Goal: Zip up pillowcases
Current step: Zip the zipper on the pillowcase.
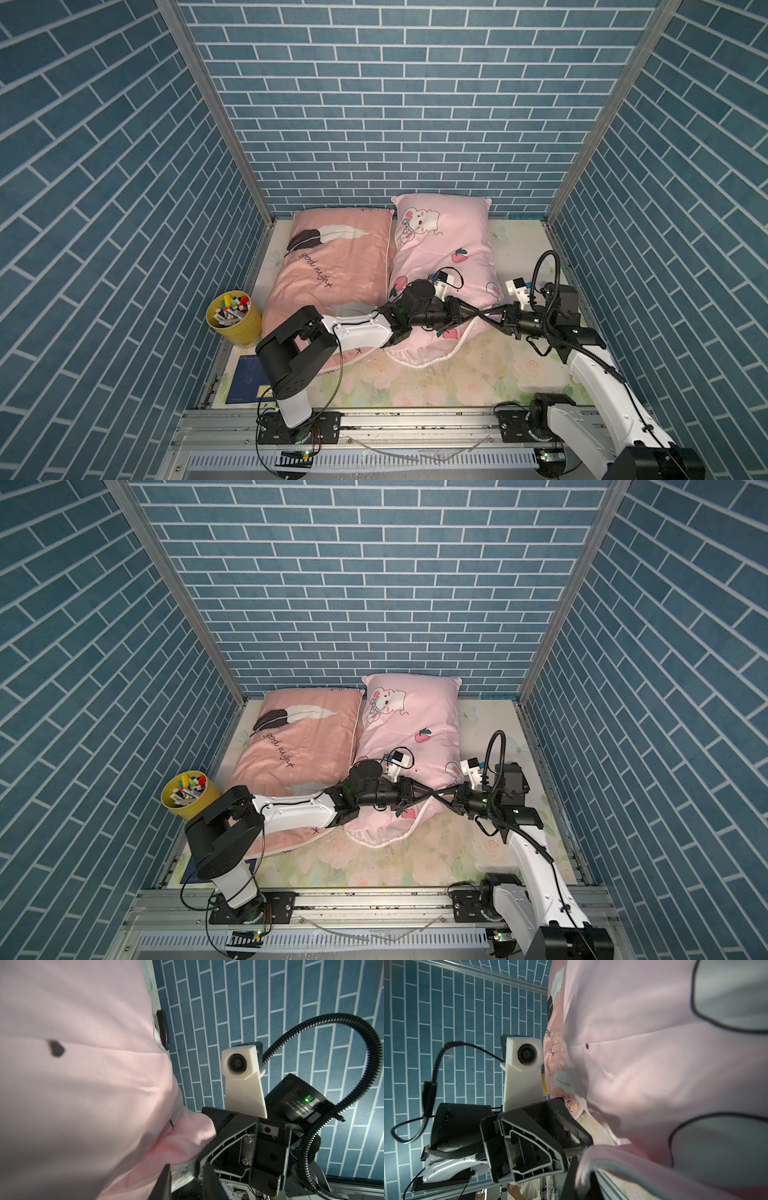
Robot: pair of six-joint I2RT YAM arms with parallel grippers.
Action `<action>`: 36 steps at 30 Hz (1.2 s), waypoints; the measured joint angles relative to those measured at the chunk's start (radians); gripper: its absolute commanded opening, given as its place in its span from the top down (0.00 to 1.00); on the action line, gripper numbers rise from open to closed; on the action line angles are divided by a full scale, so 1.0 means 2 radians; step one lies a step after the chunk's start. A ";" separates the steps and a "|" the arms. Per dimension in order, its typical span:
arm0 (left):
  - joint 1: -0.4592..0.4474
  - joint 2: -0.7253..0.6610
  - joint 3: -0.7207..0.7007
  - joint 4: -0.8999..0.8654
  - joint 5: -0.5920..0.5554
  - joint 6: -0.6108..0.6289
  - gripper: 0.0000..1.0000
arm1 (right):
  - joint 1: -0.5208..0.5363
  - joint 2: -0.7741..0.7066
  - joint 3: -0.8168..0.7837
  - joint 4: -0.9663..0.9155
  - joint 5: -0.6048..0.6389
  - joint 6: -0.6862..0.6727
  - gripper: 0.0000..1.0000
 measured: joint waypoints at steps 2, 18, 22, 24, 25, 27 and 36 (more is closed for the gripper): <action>0.000 0.000 -0.001 0.000 -0.001 -0.001 0.76 | 0.001 0.000 0.000 -0.001 0.001 0.000 1.00; 0.000 0.001 -0.001 0.003 -0.003 -0.005 0.86 | 0.001 -0.001 0.000 -0.008 0.003 0.000 1.00; 0.000 0.004 -0.001 0.003 -0.003 -0.005 0.89 | 0.001 -0.001 0.000 -0.008 0.004 0.000 1.00; 0.000 0.007 -0.001 0.004 -0.003 -0.005 0.90 | 0.001 -0.001 0.000 -0.008 0.004 0.000 1.00; 0.000 0.008 -0.001 0.004 -0.003 -0.005 0.90 | 0.002 -0.001 0.000 -0.009 0.005 0.000 1.00; -0.001 0.009 -0.001 0.007 -0.003 -0.005 0.94 | 0.001 -0.002 0.000 -0.010 0.006 0.000 1.00; -0.001 0.009 -0.001 0.011 -0.003 -0.005 1.00 | 0.002 -0.008 0.000 -0.012 0.011 0.000 1.00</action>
